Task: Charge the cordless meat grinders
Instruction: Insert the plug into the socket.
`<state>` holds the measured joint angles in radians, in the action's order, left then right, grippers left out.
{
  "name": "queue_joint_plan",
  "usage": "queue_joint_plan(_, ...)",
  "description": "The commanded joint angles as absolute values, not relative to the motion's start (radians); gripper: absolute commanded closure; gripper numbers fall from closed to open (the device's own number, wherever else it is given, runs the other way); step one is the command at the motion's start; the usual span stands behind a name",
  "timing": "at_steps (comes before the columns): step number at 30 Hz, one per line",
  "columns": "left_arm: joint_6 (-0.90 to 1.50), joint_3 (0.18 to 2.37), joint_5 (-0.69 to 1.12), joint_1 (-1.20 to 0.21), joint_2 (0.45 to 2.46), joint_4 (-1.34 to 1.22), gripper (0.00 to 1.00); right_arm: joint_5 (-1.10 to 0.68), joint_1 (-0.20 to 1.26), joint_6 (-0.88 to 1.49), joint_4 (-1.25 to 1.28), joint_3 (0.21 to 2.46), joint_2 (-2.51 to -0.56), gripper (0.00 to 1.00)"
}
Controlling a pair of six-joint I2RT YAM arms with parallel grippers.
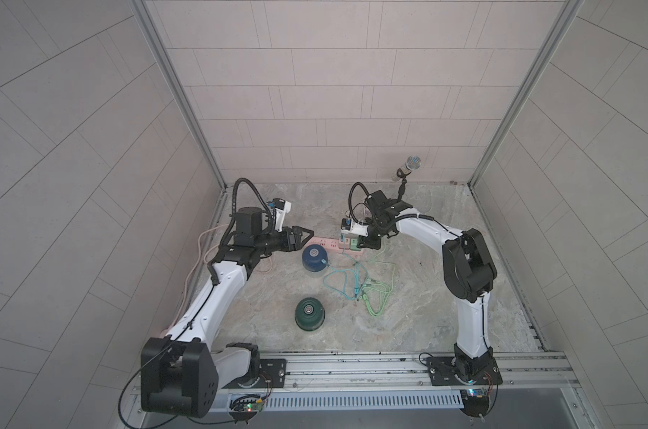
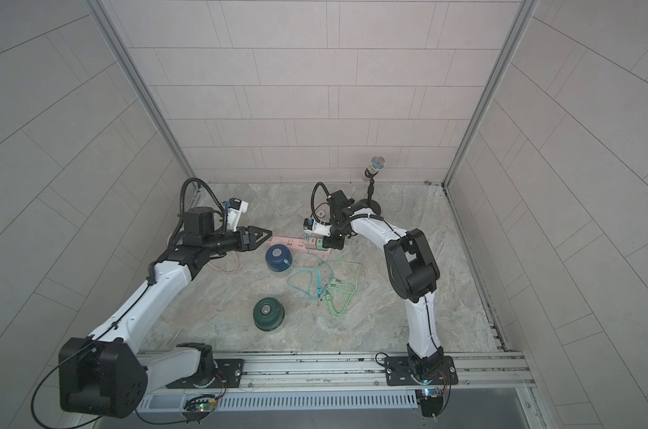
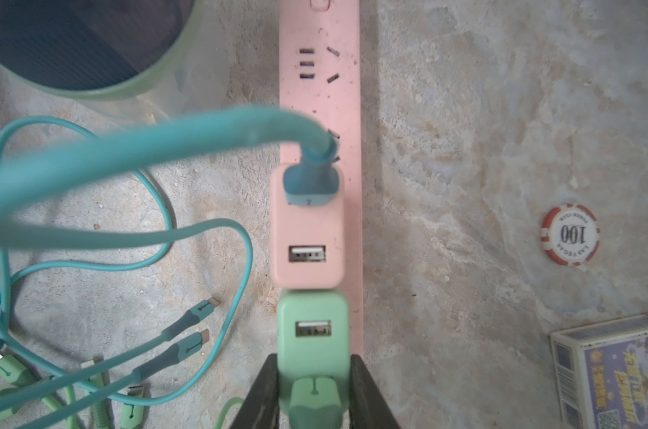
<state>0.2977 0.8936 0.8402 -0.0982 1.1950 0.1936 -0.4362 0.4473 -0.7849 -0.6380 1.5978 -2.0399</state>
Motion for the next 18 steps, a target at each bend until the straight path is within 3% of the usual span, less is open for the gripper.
queue_joint_plan(1,0.272,0.924,0.845,-0.093,1.182,0.208,0.37,-0.318,0.461,-0.784,-0.635,1.518,-2.123,0.97)
queue_joint_plan(18,0.268,0.932,0.844,-0.093,1.173,0.235,0.37,-0.381,0.456,-0.739,-0.677,1.571,-2.084,0.56)
